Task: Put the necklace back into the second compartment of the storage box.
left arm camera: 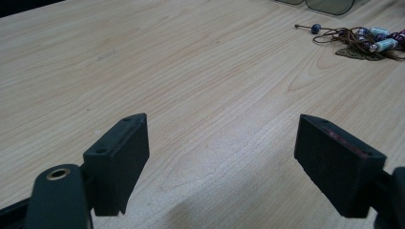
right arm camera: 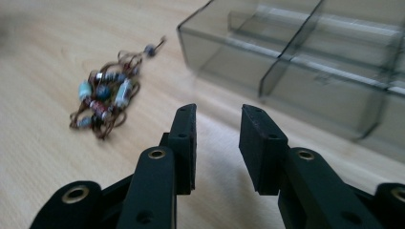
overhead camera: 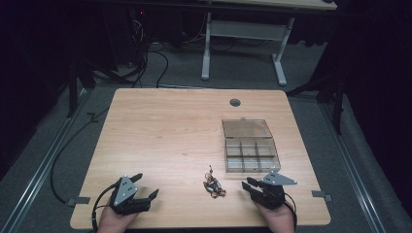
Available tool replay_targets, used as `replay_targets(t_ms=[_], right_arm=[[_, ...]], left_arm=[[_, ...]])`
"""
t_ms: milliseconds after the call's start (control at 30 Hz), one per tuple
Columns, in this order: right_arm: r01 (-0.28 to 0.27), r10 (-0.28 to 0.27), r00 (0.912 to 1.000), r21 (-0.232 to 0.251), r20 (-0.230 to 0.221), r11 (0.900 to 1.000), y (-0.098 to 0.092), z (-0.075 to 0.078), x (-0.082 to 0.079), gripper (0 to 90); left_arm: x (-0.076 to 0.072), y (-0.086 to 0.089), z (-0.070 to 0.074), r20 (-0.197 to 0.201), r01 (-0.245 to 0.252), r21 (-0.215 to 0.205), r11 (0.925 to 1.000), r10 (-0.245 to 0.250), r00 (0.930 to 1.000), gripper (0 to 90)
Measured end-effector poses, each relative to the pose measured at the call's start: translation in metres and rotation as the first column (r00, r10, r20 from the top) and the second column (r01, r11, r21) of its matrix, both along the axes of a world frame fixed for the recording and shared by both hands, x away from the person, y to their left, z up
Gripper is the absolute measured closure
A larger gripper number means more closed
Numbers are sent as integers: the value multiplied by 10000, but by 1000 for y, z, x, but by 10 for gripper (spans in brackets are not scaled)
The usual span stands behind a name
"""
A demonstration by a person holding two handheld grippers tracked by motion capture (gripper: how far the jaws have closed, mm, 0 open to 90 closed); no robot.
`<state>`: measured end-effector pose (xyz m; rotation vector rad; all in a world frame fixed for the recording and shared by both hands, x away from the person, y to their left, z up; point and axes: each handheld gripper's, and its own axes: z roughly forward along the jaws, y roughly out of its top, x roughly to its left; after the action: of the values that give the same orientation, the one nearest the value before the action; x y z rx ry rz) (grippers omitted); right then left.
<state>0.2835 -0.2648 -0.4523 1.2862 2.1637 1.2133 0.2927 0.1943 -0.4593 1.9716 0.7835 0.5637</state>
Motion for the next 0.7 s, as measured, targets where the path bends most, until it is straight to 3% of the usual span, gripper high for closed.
replay_targets(t_ms=[100,200,400,633,700], right_arm=[[161,-166,9996,249,210,9996,-4,0,-1,677],[168,-169,9999,401,23,9991,-5,-1,0,677],[125,-125,9999,163,15,9998,-2,-2,1,706],[-342,348,9993,-447,132,9984,18,6,1,897],[-534,545,9984,-588,157,9968,29,10,2,900]], left_arm=[[0,0,0,11,-64,7,10000,64,10000,197],[0,-1,0,29,-154,3,9999,154,9999,197],[0,-1,0,72,-183,64,9998,182,9998,198],[0,-1,0,62,-133,61,9999,132,9999,200],[0,-1,0,59,-118,62,9999,118,9999,200]])
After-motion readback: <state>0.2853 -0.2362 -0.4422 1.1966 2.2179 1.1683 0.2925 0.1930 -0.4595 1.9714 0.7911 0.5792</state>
